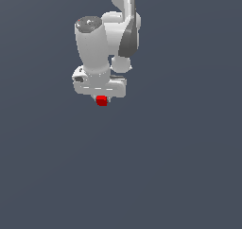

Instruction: Pick up the red cube and move it to a goal position.

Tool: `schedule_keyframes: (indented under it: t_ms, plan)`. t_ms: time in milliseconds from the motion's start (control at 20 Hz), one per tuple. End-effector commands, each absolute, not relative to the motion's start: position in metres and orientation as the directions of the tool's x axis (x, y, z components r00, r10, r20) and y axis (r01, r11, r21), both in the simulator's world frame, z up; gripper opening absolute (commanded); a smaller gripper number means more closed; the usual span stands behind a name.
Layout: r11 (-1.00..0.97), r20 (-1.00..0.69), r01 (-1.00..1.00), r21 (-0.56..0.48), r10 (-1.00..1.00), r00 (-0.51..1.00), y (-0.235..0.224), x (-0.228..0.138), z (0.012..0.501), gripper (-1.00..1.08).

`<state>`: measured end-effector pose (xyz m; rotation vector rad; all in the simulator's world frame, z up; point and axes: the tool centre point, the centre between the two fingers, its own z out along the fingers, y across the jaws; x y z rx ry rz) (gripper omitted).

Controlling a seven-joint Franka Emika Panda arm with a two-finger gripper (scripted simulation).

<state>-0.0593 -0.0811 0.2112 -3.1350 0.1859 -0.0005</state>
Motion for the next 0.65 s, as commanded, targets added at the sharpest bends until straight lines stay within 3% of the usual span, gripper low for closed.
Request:
schedule_keyframes:
  t_ms: [0, 600]
  plan:
    - [-0.993, 0.000, -0.118, -0.001, -0.118, 0.993, -0.085, -0.067, 0.229, -1.00]
    - [-0.993, 0.000, -0.118, 0.000, -0.118, 0.993, -0.095, -0.081, 0.269, -1.00]
